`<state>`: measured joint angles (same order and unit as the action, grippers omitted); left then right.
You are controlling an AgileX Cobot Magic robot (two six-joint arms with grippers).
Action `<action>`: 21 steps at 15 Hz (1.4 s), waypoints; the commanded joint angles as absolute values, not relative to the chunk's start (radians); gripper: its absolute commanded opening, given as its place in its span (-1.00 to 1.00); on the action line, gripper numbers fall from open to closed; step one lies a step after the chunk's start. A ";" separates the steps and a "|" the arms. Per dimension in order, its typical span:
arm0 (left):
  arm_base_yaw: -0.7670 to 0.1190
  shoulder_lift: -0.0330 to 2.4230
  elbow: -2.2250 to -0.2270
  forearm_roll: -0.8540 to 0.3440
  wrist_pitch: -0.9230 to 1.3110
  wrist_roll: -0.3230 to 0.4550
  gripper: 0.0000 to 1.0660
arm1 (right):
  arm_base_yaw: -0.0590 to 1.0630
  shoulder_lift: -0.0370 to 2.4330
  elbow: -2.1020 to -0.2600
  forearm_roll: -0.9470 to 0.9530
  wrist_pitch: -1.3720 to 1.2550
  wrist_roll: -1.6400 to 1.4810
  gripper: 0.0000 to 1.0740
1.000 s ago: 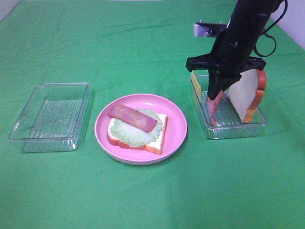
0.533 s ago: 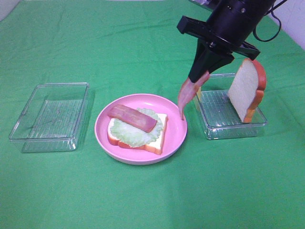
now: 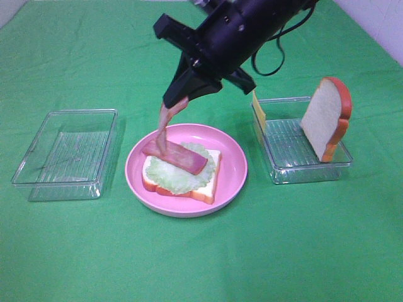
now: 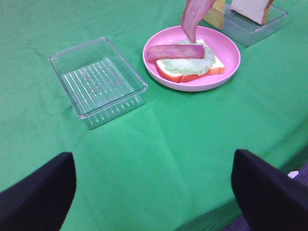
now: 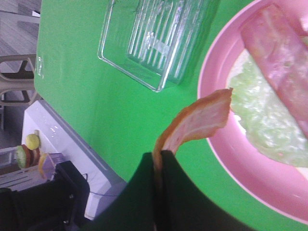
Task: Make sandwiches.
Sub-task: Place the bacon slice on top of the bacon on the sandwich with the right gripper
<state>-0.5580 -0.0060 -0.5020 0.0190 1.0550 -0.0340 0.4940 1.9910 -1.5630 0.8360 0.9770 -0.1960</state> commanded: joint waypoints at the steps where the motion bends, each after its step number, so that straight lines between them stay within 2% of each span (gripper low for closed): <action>1: -0.559 -0.014 -0.499 0.023 1.046 -0.039 0.56 | 0.505 2.045 -1.567 0.911 0.933 -0.240 -1.00; 6: -0.559 -0.014 -0.499 0.023 1.046 -0.039 0.56 | 0.498 2.159 -1.567 0.768 0.842 -0.186 -1.00; 10: -0.559 -0.014 -0.499 0.023 1.046 -0.039 0.56 | 0.498 2.159 -1.567 0.472 0.804 0.034 -1.00; 12: -0.559 -0.014 -0.499 0.023 1.046 -0.039 0.56 | 0.498 2.159 -1.567 0.393 0.786 0.090 -0.96; 13: -0.559 -0.014 -0.499 0.023 1.046 -0.039 0.56 | 0.498 2.158 -1.567 0.379 0.783 0.102 -0.89; 15: -0.559 -0.014 -0.499 0.023 1.046 -0.039 0.56 | 0.498 2.154 -1.567 0.353 0.777 0.111 -0.50; 17: -0.559 -0.014 -0.499 0.023 1.046 -0.039 0.56 | 0.498 2.146 -1.575 0.349 0.787 0.108 0.14; 18: -0.559 -0.014 -0.499 0.023 1.046 -0.039 0.56 | 0.498 2.146 -1.610 0.341 0.842 0.101 0.35; 21: -0.559 -0.014 -0.499 0.023 1.046 -0.039 0.56 | 0.498 2.146 -1.747 0.255 1.039 0.104 0.36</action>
<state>-0.5580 -0.0060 -0.5020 0.0190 1.0550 -0.0340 0.5040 2.1540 -1.7350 0.2740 1.0030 0.1010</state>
